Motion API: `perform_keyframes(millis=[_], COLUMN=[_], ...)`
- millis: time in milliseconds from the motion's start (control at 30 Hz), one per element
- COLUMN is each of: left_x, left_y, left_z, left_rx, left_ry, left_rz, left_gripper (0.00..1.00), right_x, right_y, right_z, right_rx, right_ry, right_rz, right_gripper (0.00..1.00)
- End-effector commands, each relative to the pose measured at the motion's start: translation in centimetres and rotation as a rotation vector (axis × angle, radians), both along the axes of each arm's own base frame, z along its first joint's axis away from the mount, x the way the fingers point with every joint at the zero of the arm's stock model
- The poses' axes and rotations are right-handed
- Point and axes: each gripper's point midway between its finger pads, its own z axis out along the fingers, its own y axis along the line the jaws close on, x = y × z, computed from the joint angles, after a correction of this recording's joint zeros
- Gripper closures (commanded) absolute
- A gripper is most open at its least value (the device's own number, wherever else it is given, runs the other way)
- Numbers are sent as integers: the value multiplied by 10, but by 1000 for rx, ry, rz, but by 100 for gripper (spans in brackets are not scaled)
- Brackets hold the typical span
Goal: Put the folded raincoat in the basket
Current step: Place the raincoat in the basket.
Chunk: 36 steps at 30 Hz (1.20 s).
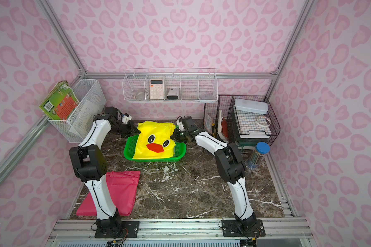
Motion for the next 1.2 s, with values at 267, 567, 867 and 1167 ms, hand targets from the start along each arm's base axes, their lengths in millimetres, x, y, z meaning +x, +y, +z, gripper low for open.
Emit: perform_keyframes(millis=[267,567,867,1167], left_x=[7,-5,-35,-46], left_y=[5,15,-44,-77], left_z=[5,41,64,3], left_rx=[30,120,-48,-129], left_ry=[-33,-104,-167,-46], left_rz=[10,31,-74,-76], left_gripper=[50,30,28,27], right_x=[18,8,-27,-43], right_y=[1,-13,6,37], right_z=[-2,33,51,-3], right_rx=[-65,-135,-112,-120], right_ry=[-30,-123,-161,-59], right_rz=[0,-7,96,160], right_gripper=[57,37,37,37])
